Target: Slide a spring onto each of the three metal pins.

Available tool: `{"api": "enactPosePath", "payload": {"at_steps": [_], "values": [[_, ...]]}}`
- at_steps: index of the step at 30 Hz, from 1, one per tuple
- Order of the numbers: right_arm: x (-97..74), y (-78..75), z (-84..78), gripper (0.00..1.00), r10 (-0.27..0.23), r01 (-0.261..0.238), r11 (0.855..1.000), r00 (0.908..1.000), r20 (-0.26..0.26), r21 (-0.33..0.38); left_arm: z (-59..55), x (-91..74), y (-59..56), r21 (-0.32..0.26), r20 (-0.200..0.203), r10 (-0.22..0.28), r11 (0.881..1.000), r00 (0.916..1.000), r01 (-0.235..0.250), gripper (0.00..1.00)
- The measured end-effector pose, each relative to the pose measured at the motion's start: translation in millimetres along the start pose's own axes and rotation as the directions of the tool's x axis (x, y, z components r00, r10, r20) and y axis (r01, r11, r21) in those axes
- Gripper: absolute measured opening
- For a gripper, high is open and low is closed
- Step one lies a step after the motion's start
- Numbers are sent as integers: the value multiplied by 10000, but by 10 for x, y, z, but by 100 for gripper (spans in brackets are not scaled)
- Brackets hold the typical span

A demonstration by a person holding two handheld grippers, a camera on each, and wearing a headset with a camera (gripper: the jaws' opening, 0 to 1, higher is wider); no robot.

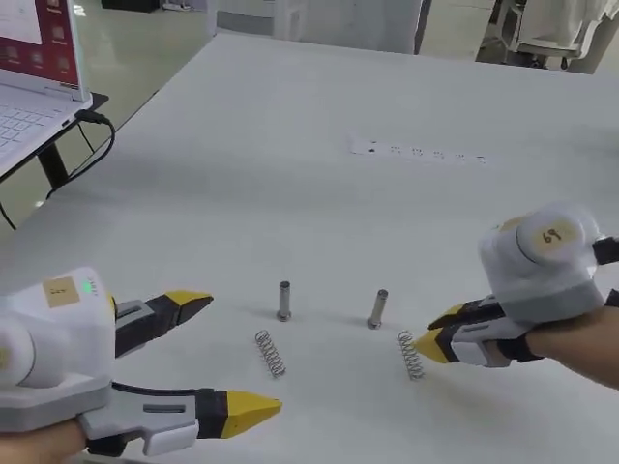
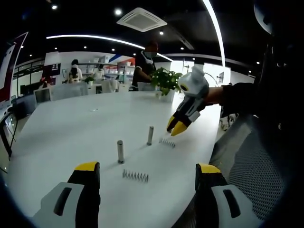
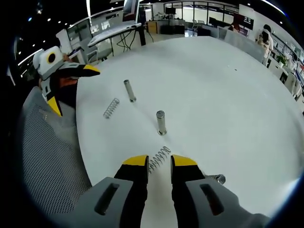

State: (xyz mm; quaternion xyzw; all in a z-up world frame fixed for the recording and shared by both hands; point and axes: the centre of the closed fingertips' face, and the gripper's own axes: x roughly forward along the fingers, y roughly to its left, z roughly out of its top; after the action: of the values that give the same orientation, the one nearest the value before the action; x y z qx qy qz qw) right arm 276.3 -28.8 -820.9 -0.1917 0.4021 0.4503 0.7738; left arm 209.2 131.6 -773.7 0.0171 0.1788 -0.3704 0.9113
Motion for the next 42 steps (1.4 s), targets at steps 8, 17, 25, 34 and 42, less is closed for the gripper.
{"api": "enactPosePath", "payload": {"at_steps": [8,17,25,34,42], "values": [[95,-22,27,16,-190,191,9990,9998,-49,393,-4,1,0,-6,-14,16,10000,10000,-16,79],[210,-41,-48,16,-276,309,9968,9986,-446,742,-14,-1,3,-34,-23,35,10000,10000,-36,78],[259,-80,-91,16,-357,423,9947,9969,-707,941,-16,1,-1,-2,-48,38,10000,10000,-38,78],[307,-47,-77,15,-263,360,9944,9949,-977,994,-14,1,6,-24,-7,48,10000,10000,-48,78],[355,6,-38,15,-285,348,9980,9930,-1149,535,-14,-1,12,-52,17,47,10000,10000,-47,78]]}}
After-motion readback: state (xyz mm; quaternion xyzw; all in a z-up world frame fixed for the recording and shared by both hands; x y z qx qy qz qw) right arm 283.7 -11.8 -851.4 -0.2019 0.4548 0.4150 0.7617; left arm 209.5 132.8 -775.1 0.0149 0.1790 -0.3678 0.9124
